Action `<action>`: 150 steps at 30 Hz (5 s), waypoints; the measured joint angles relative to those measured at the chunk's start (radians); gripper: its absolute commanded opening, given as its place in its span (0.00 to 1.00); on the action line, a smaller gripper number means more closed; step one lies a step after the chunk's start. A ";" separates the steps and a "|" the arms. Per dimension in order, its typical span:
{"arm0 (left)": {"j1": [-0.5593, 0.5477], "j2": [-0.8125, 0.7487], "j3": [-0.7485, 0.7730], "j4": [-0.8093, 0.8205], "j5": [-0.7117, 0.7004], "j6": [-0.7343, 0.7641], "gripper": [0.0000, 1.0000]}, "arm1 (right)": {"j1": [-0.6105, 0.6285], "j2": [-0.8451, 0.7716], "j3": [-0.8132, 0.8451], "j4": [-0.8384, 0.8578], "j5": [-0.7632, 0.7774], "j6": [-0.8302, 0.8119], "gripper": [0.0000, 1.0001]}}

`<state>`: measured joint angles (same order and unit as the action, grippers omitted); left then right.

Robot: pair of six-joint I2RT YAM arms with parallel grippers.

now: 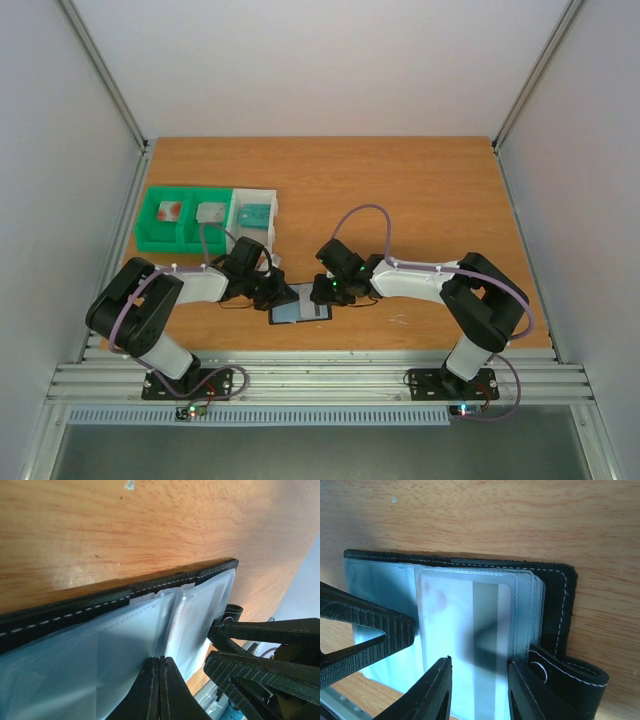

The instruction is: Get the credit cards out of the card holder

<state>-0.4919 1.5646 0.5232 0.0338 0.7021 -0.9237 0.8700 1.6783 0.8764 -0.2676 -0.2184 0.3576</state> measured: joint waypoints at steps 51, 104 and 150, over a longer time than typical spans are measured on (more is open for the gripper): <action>0.005 0.011 -0.011 0.027 0.001 0.000 0.01 | -0.053 0.002 -0.024 0.083 -0.121 0.050 0.33; 0.005 0.010 -0.011 0.022 -0.005 0.014 0.01 | -0.074 0.067 0.048 0.037 -0.108 -0.038 0.34; 0.171 -0.388 -0.049 -0.288 -0.096 0.051 0.08 | -0.051 0.072 0.039 0.163 -0.291 0.032 0.15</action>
<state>-0.3210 1.1763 0.4744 -0.2539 0.6064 -0.8726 0.8185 1.7504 0.9157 -0.1047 -0.5091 0.3897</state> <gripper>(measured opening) 0.105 0.160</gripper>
